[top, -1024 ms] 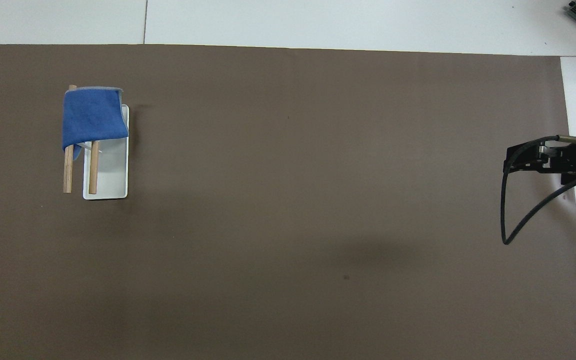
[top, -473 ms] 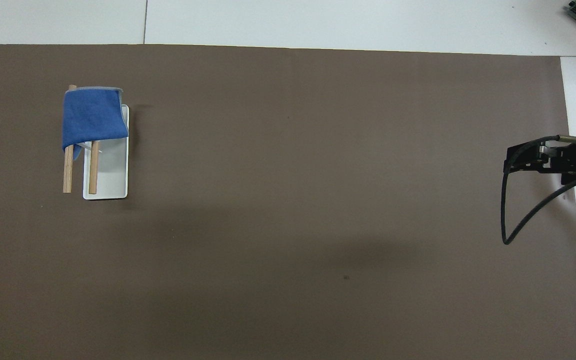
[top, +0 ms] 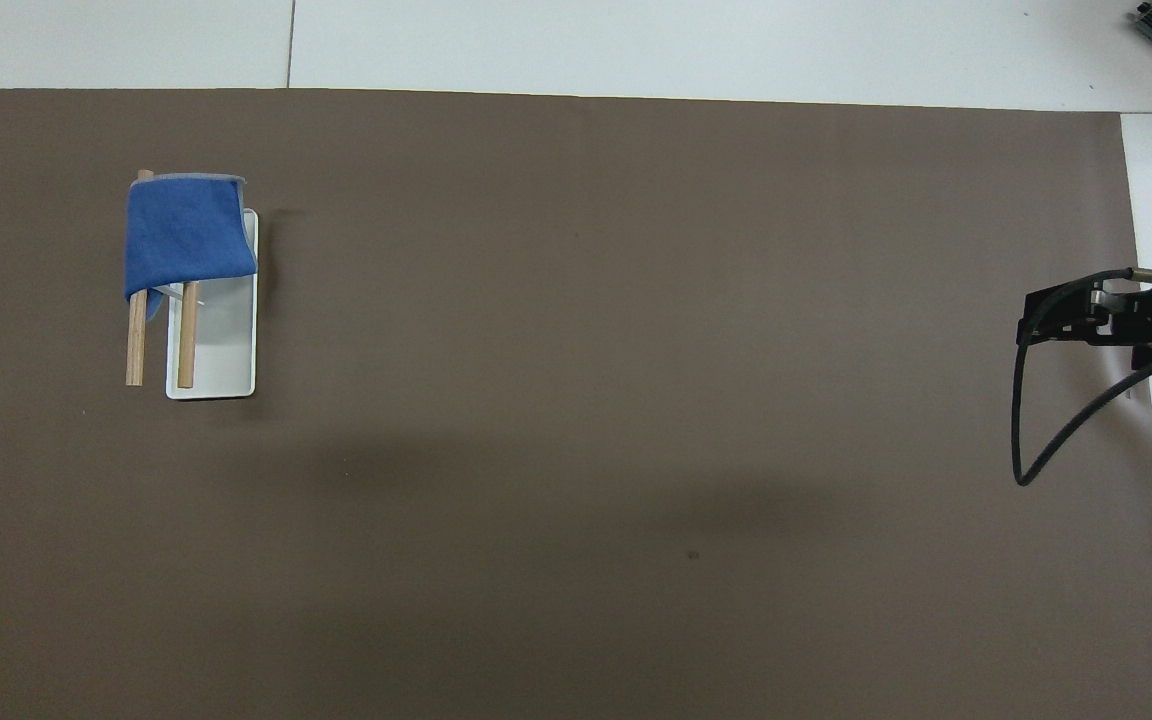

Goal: Right arm passes towel to left arm to hang

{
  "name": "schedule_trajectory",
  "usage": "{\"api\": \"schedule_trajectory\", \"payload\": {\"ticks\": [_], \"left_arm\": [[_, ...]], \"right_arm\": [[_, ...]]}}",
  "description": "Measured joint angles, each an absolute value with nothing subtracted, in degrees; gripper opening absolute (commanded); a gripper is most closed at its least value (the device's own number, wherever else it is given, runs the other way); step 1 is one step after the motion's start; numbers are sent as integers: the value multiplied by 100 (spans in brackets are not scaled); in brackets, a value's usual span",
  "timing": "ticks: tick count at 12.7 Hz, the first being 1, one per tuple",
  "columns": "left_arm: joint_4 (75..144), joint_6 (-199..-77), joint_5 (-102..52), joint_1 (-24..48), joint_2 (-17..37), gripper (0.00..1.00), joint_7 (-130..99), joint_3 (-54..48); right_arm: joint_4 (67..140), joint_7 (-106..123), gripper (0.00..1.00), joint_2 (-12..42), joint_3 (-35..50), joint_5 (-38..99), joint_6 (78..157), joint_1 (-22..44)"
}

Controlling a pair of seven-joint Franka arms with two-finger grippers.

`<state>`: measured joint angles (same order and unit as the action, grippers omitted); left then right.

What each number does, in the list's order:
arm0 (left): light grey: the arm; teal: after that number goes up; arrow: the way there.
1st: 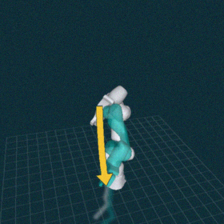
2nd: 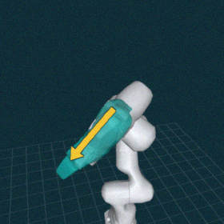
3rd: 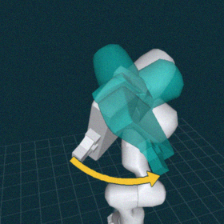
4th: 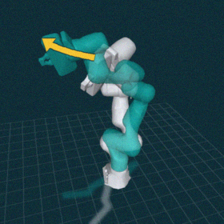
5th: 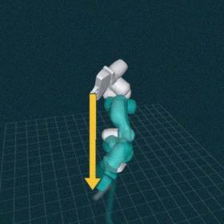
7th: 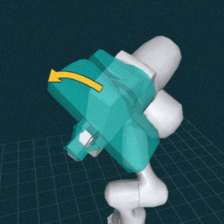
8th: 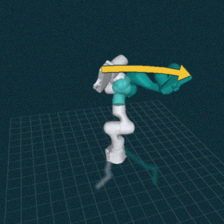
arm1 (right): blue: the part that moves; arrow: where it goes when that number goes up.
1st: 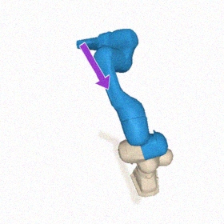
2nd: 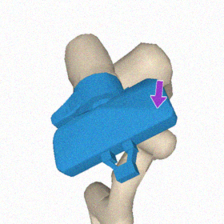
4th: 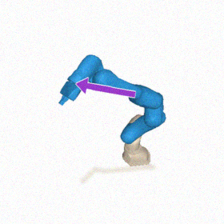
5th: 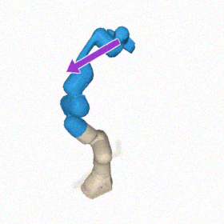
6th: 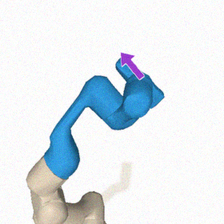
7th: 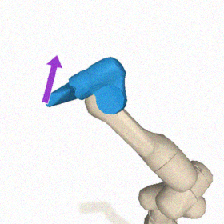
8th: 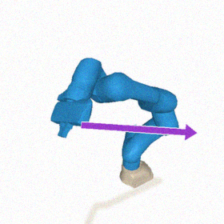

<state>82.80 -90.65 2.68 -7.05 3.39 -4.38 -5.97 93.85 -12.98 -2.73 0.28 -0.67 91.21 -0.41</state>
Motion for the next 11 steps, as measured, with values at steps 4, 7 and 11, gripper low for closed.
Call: {"api": "schedule_trajectory", "payload": {"ticks": [4, 7, 11], "left_arm": [[8436, -9196, 263, -738, 296, 100, -436, -566], [8439, -9313, 263, -785, 280, 100, -405, -542], [8447, -9670, 263, -787, 280, 100, -25, -552]], "right_arm": [[9385, -1298, 100, -273, 28, -67, 9121, -42], [9385, -1298, 100, -273, 28, -67, 9121, -42], [9385, -1298, 100, -273, 28, -67, 9121, -41]]}}
